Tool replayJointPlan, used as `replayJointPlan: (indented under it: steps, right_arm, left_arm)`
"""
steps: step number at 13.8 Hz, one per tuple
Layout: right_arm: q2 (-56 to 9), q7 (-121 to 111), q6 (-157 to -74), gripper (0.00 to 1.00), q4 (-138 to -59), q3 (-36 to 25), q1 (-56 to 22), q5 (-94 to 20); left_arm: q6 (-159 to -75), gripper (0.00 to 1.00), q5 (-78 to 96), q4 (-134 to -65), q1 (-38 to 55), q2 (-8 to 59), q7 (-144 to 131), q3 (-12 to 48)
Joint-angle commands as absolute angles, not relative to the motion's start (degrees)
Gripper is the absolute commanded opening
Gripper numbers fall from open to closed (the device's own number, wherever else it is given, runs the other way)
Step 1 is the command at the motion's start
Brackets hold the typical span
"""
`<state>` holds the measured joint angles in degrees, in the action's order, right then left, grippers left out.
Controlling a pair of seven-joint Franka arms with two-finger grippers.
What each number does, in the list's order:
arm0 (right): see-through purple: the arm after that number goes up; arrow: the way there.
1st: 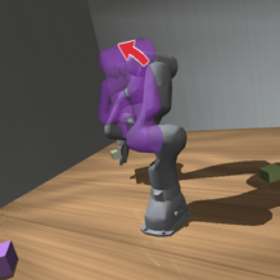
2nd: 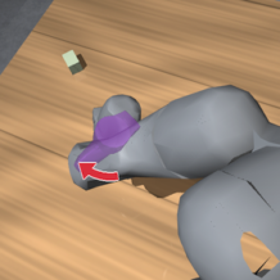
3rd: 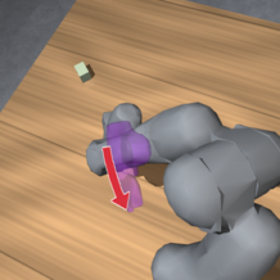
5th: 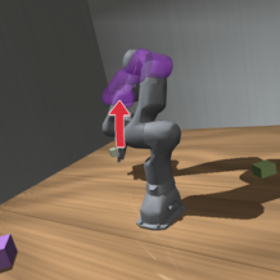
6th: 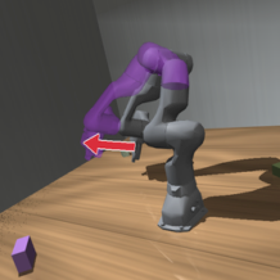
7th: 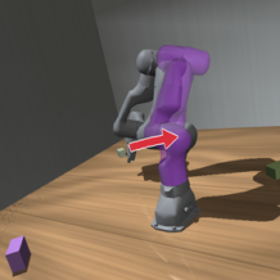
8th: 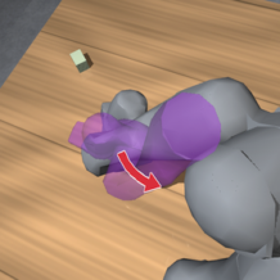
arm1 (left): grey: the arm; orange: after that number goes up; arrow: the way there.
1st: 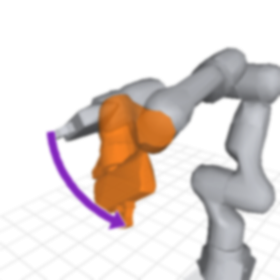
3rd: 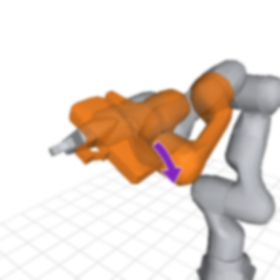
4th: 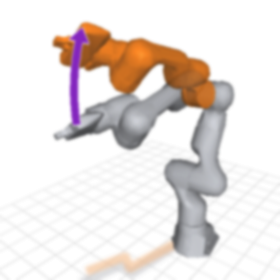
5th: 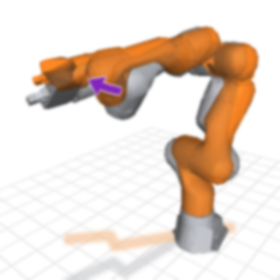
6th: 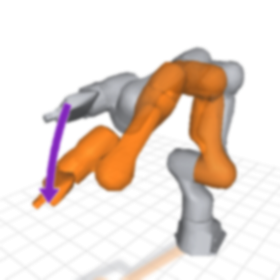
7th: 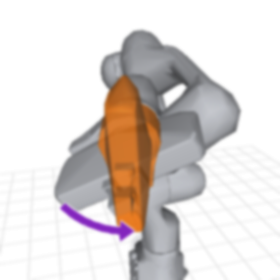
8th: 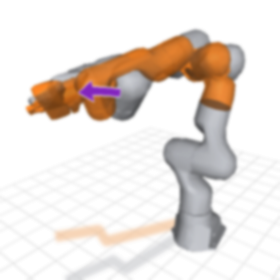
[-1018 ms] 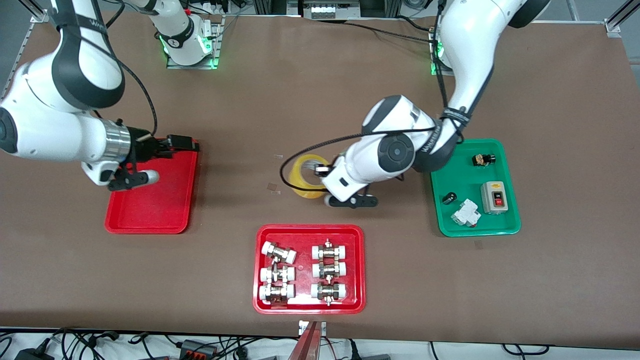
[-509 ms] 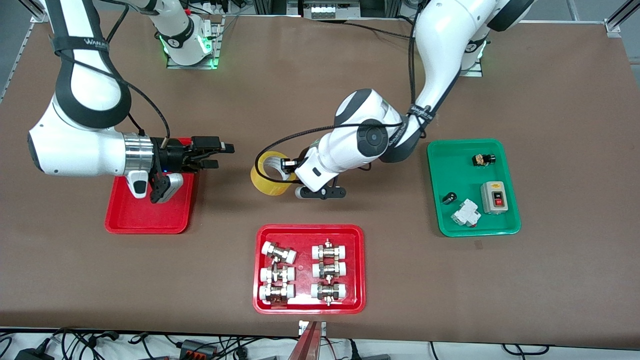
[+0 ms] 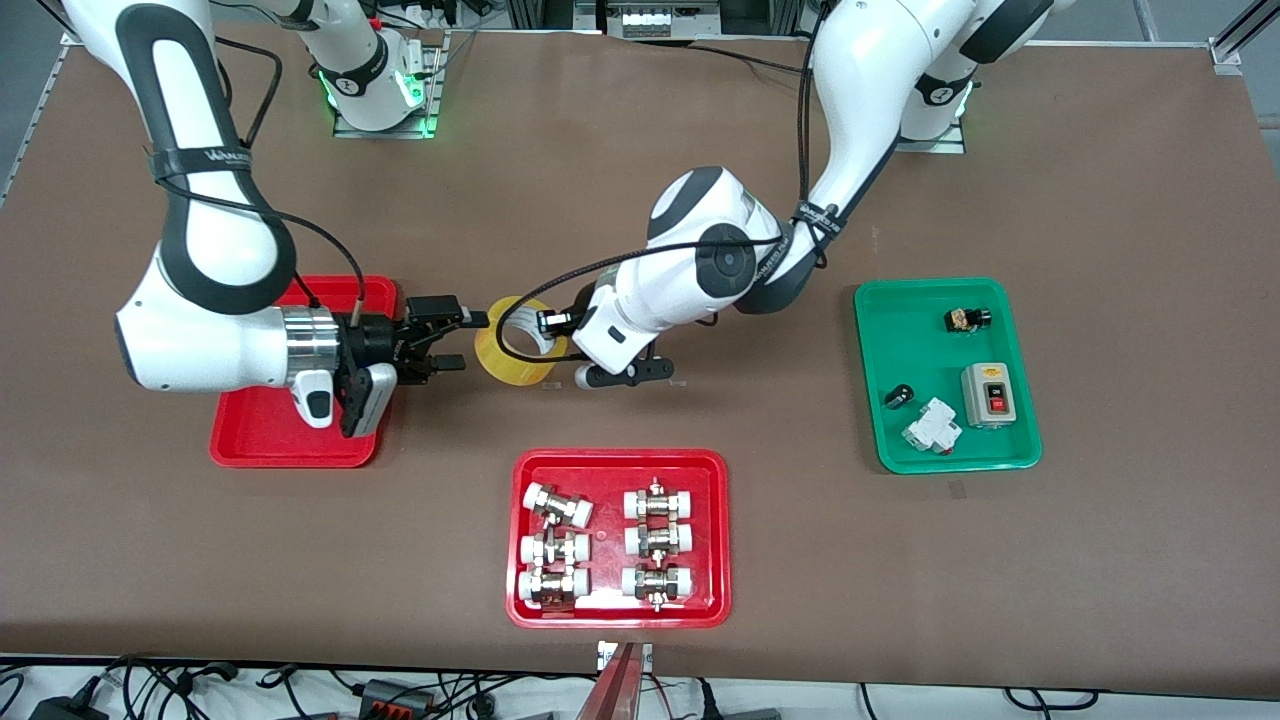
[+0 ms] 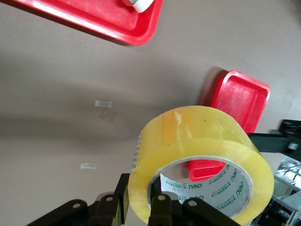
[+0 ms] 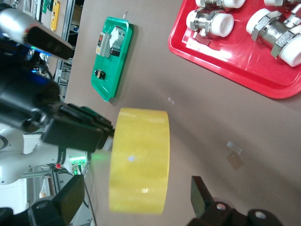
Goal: Left arm passes tape to right arm into tray
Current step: 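Grasp the tape roll with the right gripper beside the left gripper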
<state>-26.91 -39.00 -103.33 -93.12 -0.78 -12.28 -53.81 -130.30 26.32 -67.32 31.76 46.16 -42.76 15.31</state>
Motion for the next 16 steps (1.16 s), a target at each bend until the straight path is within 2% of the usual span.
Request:
replayJointPlan:
  steps: [1, 9, 10, 12, 13, 14, 16]
  right_arm:
    - [-27.9, -40.0, -105.2, 1.0, -91.9, -1.1, -13.9, -54.7]
    - [-28.1, -39.9, -103.5, 1.0, -91.9, -1.1, -13.4, -53.4]
    - [-28.1, -39.9, -102.8, 0.96, -91.9, -1.1, -13.4, -53.6]
    - [-28.1, -39.6, -102.3, 0.87, -92.0, -1.1, -13.4, -53.7]
    - [-28.1, -39.2, -102.1, 0.7, -92.0, -1.1, -13.4, -53.7]
    - [-28.1, -39.5, -101.9, 0.64, -92.1, -1.1, -13.4, -53.6]
    - [-28.1, -39.2, -101.8, 0.4, -92.0, -1.1, -13.3, -53.5]
  left_arm:
    - [-131.0, 0.03, 28.0, -65.7, 32.3, 46.6, -44.3, 15.1]
    - [-131.0, 0.04, 27.8, -66.1, 32.3, 46.6, -43.3, 15.1]
    - [-131.0, 0.04, 27.8, -66.1, 32.3, 46.6, -43.3, 15.1]
    - [-131.0, 0.04, 27.8, -66.1, 32.3, 46.6, -43.3, 15.1]
    - [-131.0, 0.04, 27.8, -66.1, 32.3, 46.6, -43.3, 15.1]
    - [-131.0, 0.04, 27.7, -66.2, 32.3, 46.6, -43.3, 15.1]
    - [-131.0, 0.04, 27.7, -66.2, 32.3, 46.6, -43.2, 15.1]
